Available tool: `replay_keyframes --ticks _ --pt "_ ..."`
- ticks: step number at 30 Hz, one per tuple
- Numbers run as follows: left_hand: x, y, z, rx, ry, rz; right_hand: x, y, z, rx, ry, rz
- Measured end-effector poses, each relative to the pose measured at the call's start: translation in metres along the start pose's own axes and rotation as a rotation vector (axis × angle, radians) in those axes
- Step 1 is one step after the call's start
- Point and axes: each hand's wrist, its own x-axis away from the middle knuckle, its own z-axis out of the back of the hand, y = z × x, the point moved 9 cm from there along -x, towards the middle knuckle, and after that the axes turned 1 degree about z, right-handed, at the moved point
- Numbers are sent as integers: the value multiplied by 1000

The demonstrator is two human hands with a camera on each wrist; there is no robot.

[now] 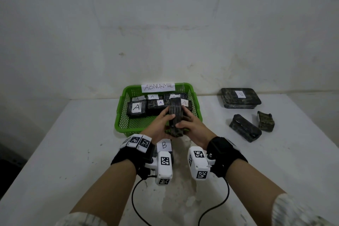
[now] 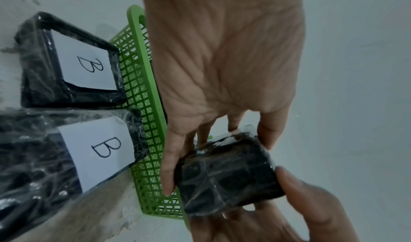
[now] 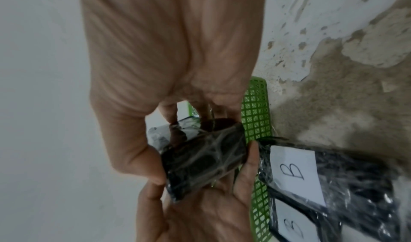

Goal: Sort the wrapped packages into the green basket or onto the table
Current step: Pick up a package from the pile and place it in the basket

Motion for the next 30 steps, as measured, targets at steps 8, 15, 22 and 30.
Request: replay_keyframes --ticks 8,15,22,30 --pt "0 21 22 -73 134 -174 -2 -10 39 -144 274 88" --pt "1 1 23 -118 93 -97 -3 -13 35 -125 264 39" --pt "5 -1 14 -202 62 -48 -8 -1 5 -80 56 -83" --pt "7 -11 5 -297 -72 55 -5 -8 8 -12 113 -17"
